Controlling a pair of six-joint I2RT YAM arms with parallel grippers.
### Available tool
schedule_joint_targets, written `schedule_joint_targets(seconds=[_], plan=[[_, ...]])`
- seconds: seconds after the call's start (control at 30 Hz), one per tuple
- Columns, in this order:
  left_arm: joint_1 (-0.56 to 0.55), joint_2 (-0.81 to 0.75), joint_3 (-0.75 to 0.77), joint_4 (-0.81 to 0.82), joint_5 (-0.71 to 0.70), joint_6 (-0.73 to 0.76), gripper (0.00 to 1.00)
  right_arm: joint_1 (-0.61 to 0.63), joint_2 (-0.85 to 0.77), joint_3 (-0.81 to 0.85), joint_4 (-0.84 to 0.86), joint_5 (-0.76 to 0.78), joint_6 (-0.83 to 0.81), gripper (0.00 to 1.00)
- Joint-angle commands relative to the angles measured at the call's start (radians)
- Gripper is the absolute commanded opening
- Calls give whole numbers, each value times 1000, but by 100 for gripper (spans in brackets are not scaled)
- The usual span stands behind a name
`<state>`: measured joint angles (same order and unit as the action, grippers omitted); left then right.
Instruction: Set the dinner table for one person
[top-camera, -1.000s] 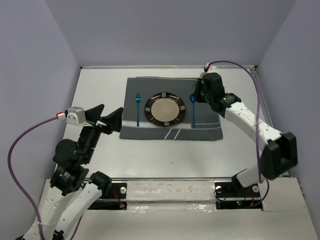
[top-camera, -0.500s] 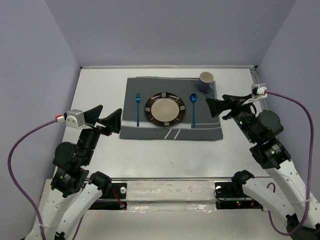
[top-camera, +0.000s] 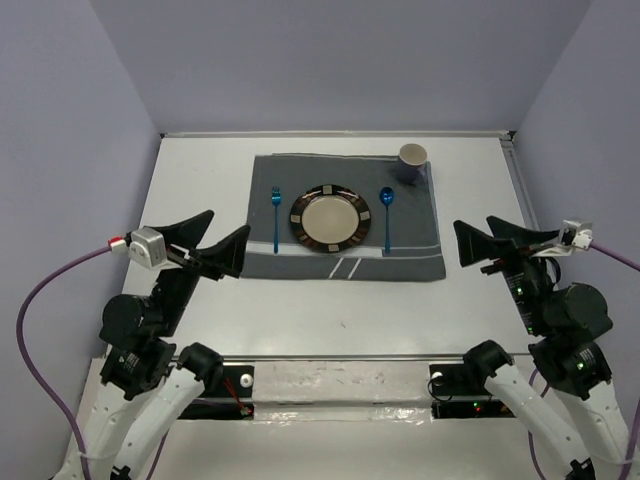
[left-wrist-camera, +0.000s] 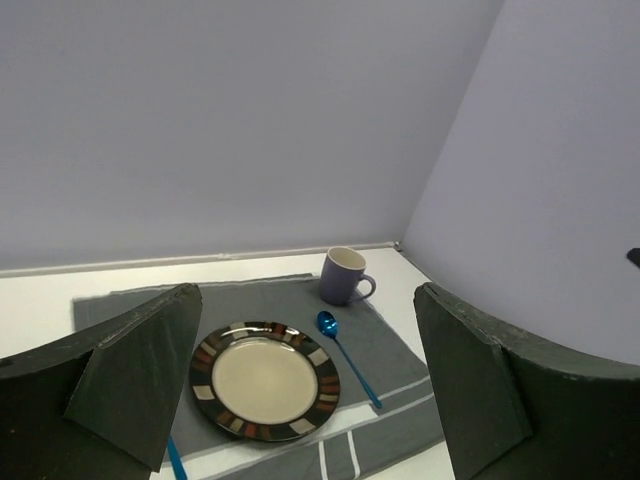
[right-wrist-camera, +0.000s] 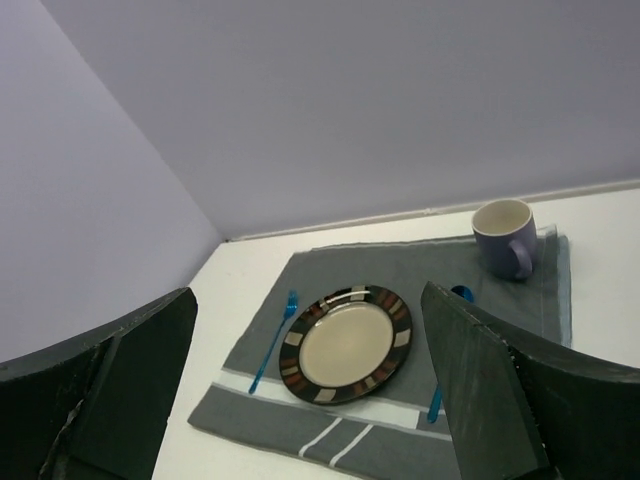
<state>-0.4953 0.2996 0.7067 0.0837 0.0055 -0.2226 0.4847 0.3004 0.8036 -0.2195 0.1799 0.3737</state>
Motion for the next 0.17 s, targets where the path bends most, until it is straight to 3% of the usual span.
schedule_joint_targets(seconds=[0.0, 0.13], plan=[[4, -5, 17, 51, 50, -17, 99, 0, 49, -41, -47, -23, 17, 100], [3, 13, 17, 31, 60, -41, 99, 0, 86, -20, -47, -59, 30, 100]])
